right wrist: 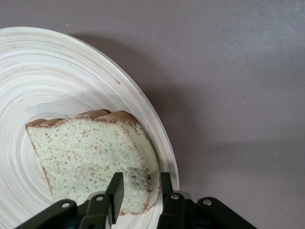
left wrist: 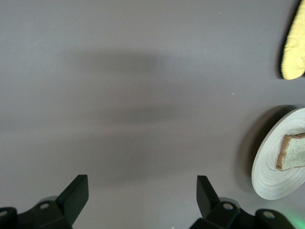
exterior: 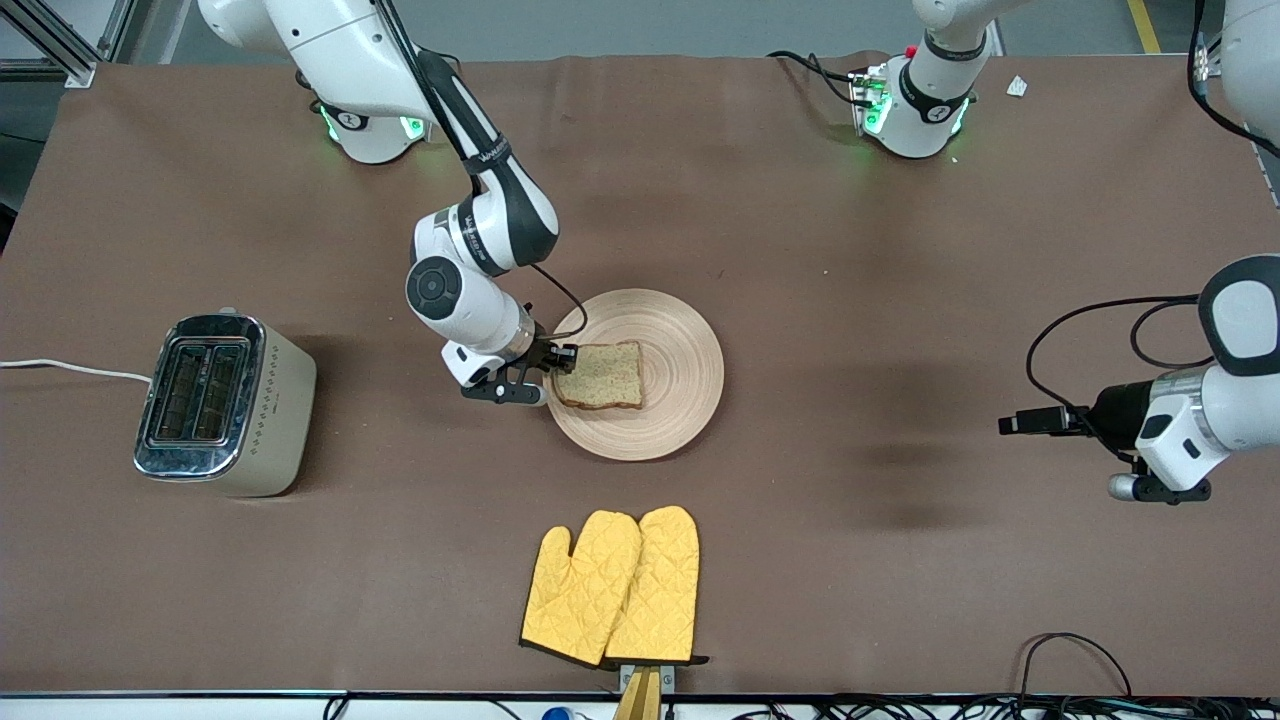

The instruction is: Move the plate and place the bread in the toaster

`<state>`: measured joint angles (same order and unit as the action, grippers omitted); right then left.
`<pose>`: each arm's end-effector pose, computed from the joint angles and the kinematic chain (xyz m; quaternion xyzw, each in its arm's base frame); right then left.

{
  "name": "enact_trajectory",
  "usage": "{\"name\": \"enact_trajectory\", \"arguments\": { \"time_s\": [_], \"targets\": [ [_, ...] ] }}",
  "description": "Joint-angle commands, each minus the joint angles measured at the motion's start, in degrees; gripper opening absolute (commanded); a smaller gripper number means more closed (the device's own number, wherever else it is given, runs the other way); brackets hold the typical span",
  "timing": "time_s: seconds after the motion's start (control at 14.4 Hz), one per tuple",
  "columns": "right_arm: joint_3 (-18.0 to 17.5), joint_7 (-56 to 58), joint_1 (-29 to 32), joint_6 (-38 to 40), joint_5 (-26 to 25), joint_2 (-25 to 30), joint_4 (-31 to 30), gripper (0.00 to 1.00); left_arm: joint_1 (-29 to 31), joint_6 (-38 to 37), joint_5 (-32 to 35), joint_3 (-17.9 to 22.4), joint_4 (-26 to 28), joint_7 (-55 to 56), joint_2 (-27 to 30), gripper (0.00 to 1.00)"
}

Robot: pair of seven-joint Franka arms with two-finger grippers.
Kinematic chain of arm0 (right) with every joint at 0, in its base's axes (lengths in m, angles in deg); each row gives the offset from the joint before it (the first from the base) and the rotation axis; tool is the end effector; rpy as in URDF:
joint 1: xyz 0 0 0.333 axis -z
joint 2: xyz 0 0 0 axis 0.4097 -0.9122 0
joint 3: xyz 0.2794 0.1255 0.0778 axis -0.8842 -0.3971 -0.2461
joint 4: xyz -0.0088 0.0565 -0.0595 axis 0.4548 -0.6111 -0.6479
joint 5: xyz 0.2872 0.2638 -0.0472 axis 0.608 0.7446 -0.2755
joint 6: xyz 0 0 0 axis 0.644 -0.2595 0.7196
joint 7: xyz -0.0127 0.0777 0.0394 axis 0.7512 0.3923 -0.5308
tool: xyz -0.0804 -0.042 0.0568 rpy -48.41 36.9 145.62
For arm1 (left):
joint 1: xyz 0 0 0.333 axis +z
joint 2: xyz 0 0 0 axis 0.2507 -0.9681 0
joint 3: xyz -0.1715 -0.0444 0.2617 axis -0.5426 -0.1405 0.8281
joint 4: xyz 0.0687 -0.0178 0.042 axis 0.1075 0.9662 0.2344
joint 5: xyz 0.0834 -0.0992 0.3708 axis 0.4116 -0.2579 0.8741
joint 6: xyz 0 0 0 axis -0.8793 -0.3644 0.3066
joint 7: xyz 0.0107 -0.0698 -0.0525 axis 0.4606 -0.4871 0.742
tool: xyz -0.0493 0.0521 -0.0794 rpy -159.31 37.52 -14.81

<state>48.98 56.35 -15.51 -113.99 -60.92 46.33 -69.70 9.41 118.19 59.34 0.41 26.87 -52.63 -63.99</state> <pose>0.5296 0.3439 0.2283 -0.9887 0.0749 0.0423 0.1226 0.6758 0.0289 0.3893 0.9808 0.0297 -0.0780 0.1763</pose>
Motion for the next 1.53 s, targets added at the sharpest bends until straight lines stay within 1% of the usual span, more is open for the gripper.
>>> {"name": "enact_trajectory", "arguments": {
  "time_s": [0.0,0.14,0.35,0.42,0.49,0.56,0.63,0.7,0.77,0.84,0.9,0.97,1.04,1.11,1.18,1.25,1.32,1.46],
  "targets": [
    [0.6,-1.1,-1.3,-0.3,0.6,-0.9,0.9,0.38,0.2,-4.6,3.2,0.4,0.8,6.8,4.3,1.00],
    [0.6,-1.1,-1.3,-0.4,0.6,-1.3,0.9,0.37,-0.1,-8.0,6.0,0.1,0.8,10.0,6.9,1.00],
    [0.6,-1.1,-1.6,-1.8,0.6,-1.4,0.8,0.34,-0.1,-12.9,9.3,-0.4,0.8,9.4,10.7,1.00],
    [0.6,-1.1,-1.6,-1.9,0.5,-1.7,0.8,0.28,-0.1,-14.0,10.0,-0.6,0.8,9.2,12.0,1.00],
    [0.6,-1.1,-1.6,-2.0,0.5,-1.8,0.9,0.19,-0.1,-14.8,10.7,-1.2,0.8,9.1,12.9,1.00],
    [0.6,-1.1,-1.7,-2.0,0.6,-1.8,0.9,0.07,-0.2,-15.4,11.9,-2.0,0.8,9.1,14.4,1.00],
    [0.6,-1.1,-1.9,-2.0,0.5,-1.7,0.8,0.03,-1.0,-15.4,14.2,-2.0,0.8,9.1,15.9,1.00],
    [0.6,-1.1,-1.9,-2.0,0.5,-1.8,0.8,0.01,-3.3,-15.4,17.2,-1.4,0.8,9.0,17.4,1.00],
    [0.6,-1.1,-1.9,-2.0,0.5,-1.8,0.8,0.00,-7.2,-15.4,19.1,1.2,1.3,9.3,19.3,1.00],
    [0.6,-1.1,-1.9,-1.9,0.5,-1.7,0.9,0.00,-10.7,-15.4,19.4,5.1,1.5,9.0,20.9,1.00],
    [0.7,-1.0,-1.8,-1.7,0.5,-1.5,0.9,0.00,-13.3,-16.0,18.6,8.7,1.5,8.7,22.5,1.00],
    [0.7,-1.5,-1.7,-1.1,0.5,-0.9,0.9,0.00,-14.4,-17.0,17.4,11.1,1.4,7.8,23.9,1.00],
    [0.8,-2.4,-1.7,-0.3,0.3,0.2,0.9,0.00,-14.9,-17.0,16.1,11.8,1.5,6.6,24.8,1.00],
    [1.0,-2.7,-1.6,2.5,-0.3,2.2,0.9,0.00,-15.4,-17.2,15.9,12.0,2.0,5.9,26.5,1.00],
    [1.8,-3.4,-1.8,4.8,-1.1,3.8,0.8,0.00,-16.1,-17.1,15.6,12.0,3.6,6.0,28.9,1.00],
    [2.6,-4.2,-1.8,7.1,-3.0,5.8,0.8,0.00,-16.6,-16.4,15.0,12.4,5.1,6.0,31.2,1.00],
    [2.9,-4.8,-1.6,10.3,-5.6,7.5,0.9,0.00,-17.2,-16.2,14.2,13.2,5.5,6.1,32.1,1.00],
    [5.3,-5.8,-1.4,19.7,-14.3,10.2,2.6,0.00,-19.9,-16.5,11.6,17.4,6.1,5.9,33.6,1.00]
  ]
}}
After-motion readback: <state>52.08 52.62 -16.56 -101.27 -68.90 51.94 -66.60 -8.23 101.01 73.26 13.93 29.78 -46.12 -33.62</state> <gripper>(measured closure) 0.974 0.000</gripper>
